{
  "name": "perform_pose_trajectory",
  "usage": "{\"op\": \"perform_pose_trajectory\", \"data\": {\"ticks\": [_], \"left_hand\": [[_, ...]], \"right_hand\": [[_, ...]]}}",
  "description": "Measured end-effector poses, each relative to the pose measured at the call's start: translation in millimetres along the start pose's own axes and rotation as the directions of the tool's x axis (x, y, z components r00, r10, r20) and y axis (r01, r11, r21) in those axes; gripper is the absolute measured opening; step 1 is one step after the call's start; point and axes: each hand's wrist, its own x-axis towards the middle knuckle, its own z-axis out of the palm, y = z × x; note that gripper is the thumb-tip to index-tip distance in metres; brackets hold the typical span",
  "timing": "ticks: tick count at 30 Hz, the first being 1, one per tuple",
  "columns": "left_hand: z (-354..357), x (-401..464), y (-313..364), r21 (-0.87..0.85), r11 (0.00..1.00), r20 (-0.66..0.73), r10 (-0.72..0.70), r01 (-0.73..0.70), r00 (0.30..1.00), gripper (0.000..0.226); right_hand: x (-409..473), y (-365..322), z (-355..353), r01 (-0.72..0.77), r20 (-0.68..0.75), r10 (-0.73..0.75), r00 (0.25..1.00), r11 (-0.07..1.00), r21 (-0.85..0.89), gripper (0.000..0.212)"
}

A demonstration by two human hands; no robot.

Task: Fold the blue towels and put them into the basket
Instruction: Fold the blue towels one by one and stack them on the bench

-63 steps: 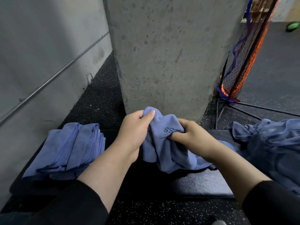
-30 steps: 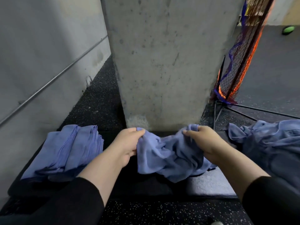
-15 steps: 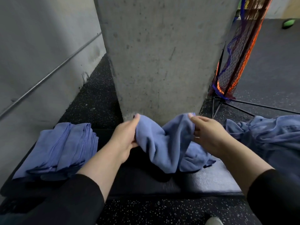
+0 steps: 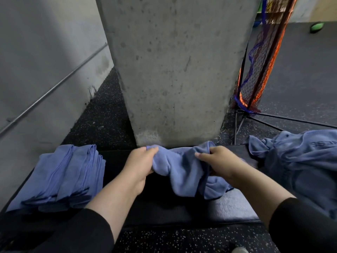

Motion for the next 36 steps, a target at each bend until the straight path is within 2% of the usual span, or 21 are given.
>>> {"op": "perform_pose_trajectory", "data": {"ticks": [1, 2, 3, 4, 5, 6, 8, 9, 10, 13, 16, 18, 21, 27, 30, 33, 35, 36], "left_hand": [[-1, 1, 4, -0.055, 0.998, -0.068, 0.031, -0.035, 0.997, 0.020], [-3, 3, 9, -0.153, 0.987, -0.101, 0.040, -0.056, 0.994, 0.021], [-4, 3, 16, -0.242, 0.969, -0.082, 0.022, -0.041, 0.996, 0.025], [-4, 3, 19, -0.286, 0.958, -0.039, -0.007, -0.004, 0.999, 0.030], [-2, 1, 19, -0.264, 0.964, 0.009, -0.040, 0.041, 0.999, 0.032], [-1, -1, 13, -0.206, 0.975, 0.042, -0.078, 0.085, 0.996, 0.031], [1, -2, 2, -0.081, 0.992, 0.041, -0.099, 0.102, 0.994, 0.025], [0, 0, 0, -0.067, 0.994, 0.011, -0.089, 0.090, 0.996, 0.021], [-2, 3, 0, -0.091, 0.993, -0.021, -0.074, 0.072, 0.997, 0.018], [-7, 11, 5, -0.194, 0.978, -0.071, -0.088, 0.073, 0.994, 0.018], [-11, 10, 6, -0.275, 0.950, -0.103, -0.186, 0.151, 0.977, 0.021], [-12, 5, 5, -0.259, 0.946, -0.086, -0.225, 0.197, 0.970, 0.021], [-13, 5, -1, -0.176, 0.942, -0.027, -0.295, 0.287, 0.955, 0.020], [-15, 28, -31, 0.044, 0.934, -0.167, -0.343, 0.355, 0.924, 0.021], [-6, 38, -30, -0.026, 0.961, -0.170, -0.275, 0.275, 0.946, 0.021], [4, 42, -21, -0.165, 0.975, -0.058, -0.160, 0.148, 0.985, 0.027], [5, 48, -18, -0.213, 0.972, -0.047, -0.113, 0.100, 0.992, 0.027], [5, 51, -19, -0.212, 0.972, -0.066, -0.122, 0.106, 0.990, 0.024]], "right_hand": [[3, -2, -1, 0.026, -0.058, -0.019, 0.998, 0.992, 0.121, 0.044], [4, -8, -4, 0.046, -0.120, -0.008, 0.993, 0.947, 0.319, 0.037], [6, -14, -9, 0.067, -0.163, 0.020, 0.986, 0.858, 0.509, 0.032], [6, -16, -12, 0.070, -0.173, 0.048, 0.984, 0.783, 0.618, 0.029], [5, -15, -13, 0.068, -0.161, 0.043, 0.986, 0.779, 0.624, 0.030], [2, -13, -11, 0.048, -0.128, 0.027, 0.991, 0.834, 0.549, 0.028], [-3, -3, -1, -0.009, 0.000, 0.010, 1.000, 0.983, 0.183, 0.019], [-2, 0, 0, -0.024, 0.011, 0.023, 1.000, 0.999, 0.028, 0.020], [1, 1, 1, -0.055, -0.007, 0.055, 0.998, 0.998, 0.009, 0.022], [10, -2, -1, -0.084, -0.063, 0.108, 0.992, 0.949, 0.303, 0.028], [8, -5, -3, -0.139, -0.041, 0.178, 0.983, 0.876, 0.461, 0.024], [5, -4, -5, -0.171, -0.037, 0.210, 0.977, 0.875, 0.454, 0.022], [7, 0, -7, -0.199, -0.084, 0.241, 0.967, 0.919, 0.340, 0.019], [11, 13, 4, -0.309, -0.076, 0.326, 0.942, 0.934, 0.177, 0.020], [22, 20, 5, -0.287, -0.096, 0.307, 0.947, 0.940, 0.184, 0.021], [27, 14, 10, -0.135, -0.072, 0.167, 0.983, 0.937, 0.322, 0.027], [32, 8, 13, -0.044, -0.100, 0.092, 0.991, 0.915, 0.402, 0.030], [35, 8, 14, -0.027, -0.118, 0.084, 0.989, 0.907, 0.420, 0.024]]}}
